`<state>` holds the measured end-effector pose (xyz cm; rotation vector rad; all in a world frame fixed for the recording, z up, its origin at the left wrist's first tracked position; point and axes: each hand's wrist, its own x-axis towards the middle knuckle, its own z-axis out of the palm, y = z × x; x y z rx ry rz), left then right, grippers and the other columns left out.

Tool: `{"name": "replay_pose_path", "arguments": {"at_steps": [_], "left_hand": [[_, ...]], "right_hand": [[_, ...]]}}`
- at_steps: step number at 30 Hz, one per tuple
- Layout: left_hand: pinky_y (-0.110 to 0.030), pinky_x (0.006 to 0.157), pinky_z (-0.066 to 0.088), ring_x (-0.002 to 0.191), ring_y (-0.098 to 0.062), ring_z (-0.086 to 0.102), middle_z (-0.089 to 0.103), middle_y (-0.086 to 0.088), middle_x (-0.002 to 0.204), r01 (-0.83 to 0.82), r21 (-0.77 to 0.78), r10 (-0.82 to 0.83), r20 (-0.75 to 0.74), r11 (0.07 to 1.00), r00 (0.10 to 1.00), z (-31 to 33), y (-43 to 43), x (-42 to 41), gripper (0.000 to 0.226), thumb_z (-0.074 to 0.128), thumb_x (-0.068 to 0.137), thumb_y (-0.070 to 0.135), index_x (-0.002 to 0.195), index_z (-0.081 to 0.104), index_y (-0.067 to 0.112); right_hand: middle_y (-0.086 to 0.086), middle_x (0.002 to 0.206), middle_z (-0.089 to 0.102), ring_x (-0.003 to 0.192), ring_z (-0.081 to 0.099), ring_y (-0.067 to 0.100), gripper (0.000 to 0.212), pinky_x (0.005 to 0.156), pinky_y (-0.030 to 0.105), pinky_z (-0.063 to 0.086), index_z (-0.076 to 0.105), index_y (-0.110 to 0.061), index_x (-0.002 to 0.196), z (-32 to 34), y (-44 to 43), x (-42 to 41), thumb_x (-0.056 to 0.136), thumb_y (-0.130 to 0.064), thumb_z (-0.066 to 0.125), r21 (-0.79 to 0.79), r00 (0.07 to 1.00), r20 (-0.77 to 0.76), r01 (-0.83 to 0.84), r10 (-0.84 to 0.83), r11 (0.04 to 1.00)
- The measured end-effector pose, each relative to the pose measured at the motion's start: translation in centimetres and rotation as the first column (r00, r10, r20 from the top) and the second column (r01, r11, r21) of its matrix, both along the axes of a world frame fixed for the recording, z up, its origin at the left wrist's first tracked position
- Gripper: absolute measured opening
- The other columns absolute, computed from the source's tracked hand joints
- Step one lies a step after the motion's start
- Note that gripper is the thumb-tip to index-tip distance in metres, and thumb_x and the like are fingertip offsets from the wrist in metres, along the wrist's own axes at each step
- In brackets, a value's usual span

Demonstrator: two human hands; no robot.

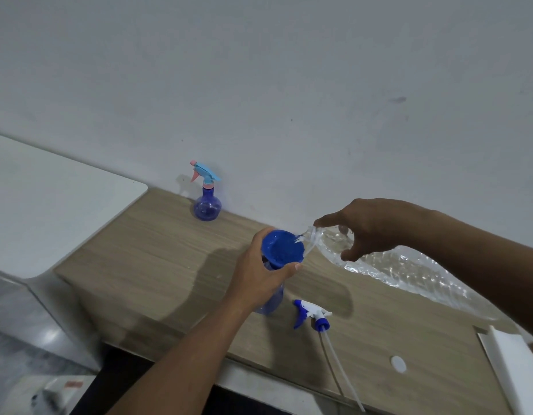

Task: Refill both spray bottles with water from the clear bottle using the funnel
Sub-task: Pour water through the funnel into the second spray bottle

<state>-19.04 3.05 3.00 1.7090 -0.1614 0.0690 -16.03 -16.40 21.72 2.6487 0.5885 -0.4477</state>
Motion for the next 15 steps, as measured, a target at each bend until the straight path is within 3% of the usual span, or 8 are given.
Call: {"name": "replay_pose_path", "arguments": {"at_steps": [6, 9, 11, 15], "left_hand": [[-0.019, 0.087, 0.055, 0.117, 0.0, 0.056, 0.058, 0.023, 0.126, -0.001, 0.002, 0.001, 0.003, 1.0, 1.0, 0.0, 0.0, 0.0, 0.069, 0.086, 0.074, 0.038, 0.129, 0.046, 0.045], [-0.014, 0.083, 0.053, 0.109, 0.014, 0.056, 0.06, 0.027, 0.118, -0.007, -0.004, 0.006, -0.018, 1.0, 1.0, 0.2, 0.0, -0.1, 0.067, 0.086, 0.074, 0.037, 0.126, 0.046, 0.048], [-0.011, 0.081, 0.052, 0.105, 0.018, 0.055, 0.059, 0.03, 0.115, -0.013, 0.001, 0.013, -0.025, 1.0, 1.0, 0.3, -0.1, -0.2, 0.067, 0.087, 0.074, 0.035, 0.124, 0.045, 0.051], [-0.016, 0.085, 0.052, 0.108, 0.004, 0.06, 0.062, 0.024, 0.117, -0.044, 0.009, 0.044, -0.015, 0.999, 0.999, -0.1, -0.1, 0.1, 0.068, 0.088, 0.071, 0.038, 0.124, 0.047, 0.05]], "right_hand": [[-0.009, 0.134, 0.06, 0.07, 0.05, 0.0, 0.079, 0.082, 0.031, 0.052, 0.024, -0.053, 0.152, -0.8, -0.4, -0.4, 0.088, -0.052, 0.07, 0.113, 0.999, 0.037, 0.007, -0.011, 0.994], [-0.01, 0.131, 0.06, 0.083, 0.061, 0.007, 0.081, 0.08, 0.029, 0.051, 0.025, -0.052, 0.152, -1.6, -1.2, -0.5, 0.086, -0.05, 0.072, 0.268, 0.998, 0.061, 0.012, -0.029, 0.963], [-0.009, 0.128, 0.061, 0.087, 0.064, 0.008, 0.081, 0.08, 0.028, 0.051, 0.027, -0.05, 0.152, -2.3, -1.9, -0.6, 0.086, -0.049, 0.074, 0.393, 0.994, 0.1, 0.005, -0.048, 0.919], [-0.005, 0.125, 0.062, 0.089, 0.066, 0.009, 0.081, 0.085, 0.031, 0.056, 0.033, -0.044, 0.152, -4.6, -3.5, -0.8, 0.084, -0.044, 0.077, 0.668, 0.966, 0.165, 0.039, -0.199, 0.743]]}}
